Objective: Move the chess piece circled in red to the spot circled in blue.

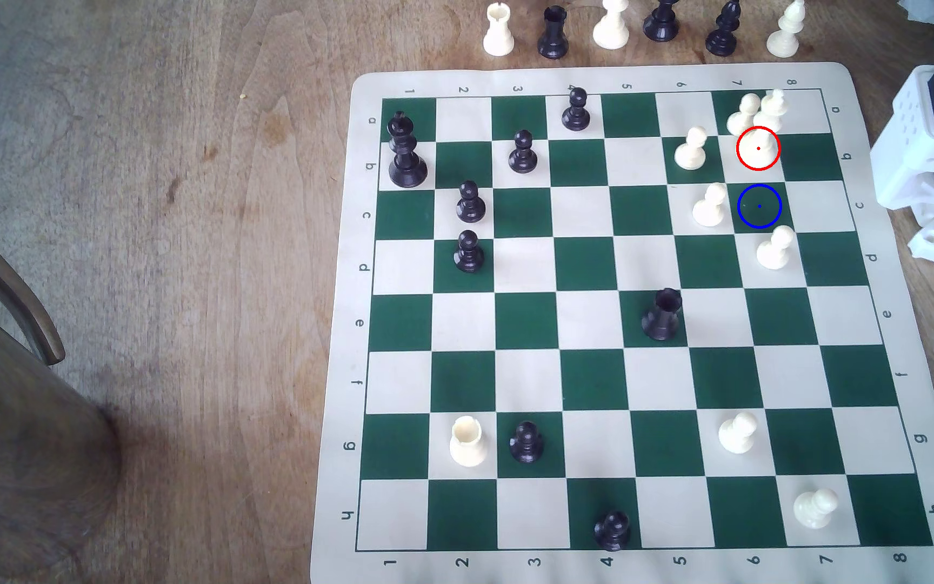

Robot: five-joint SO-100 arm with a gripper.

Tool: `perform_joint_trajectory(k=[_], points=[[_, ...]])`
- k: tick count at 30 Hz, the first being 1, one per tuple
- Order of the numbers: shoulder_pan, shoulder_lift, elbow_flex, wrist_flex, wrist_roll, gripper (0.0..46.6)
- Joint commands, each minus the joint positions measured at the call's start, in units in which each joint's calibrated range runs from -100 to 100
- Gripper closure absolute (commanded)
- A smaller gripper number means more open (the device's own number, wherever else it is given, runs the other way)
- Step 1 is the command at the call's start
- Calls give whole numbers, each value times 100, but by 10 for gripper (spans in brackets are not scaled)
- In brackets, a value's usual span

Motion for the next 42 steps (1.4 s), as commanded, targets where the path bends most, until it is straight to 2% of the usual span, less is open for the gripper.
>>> perform_joint_trajectory(k=[1,10,15,26,36,37,41,42], points=[[-84,14,99,-127,396,352],[-382,14,-227,1315,420,369],[-382,14,-961,3149,430,370],[-342,14,-2675,6065,386,366],[424,14,-3971,9521,449,375],[526,14,-4334,10381,508,338],[760,48,-4860,11954,479,326],[760,73,-5059,12699,410,307]])
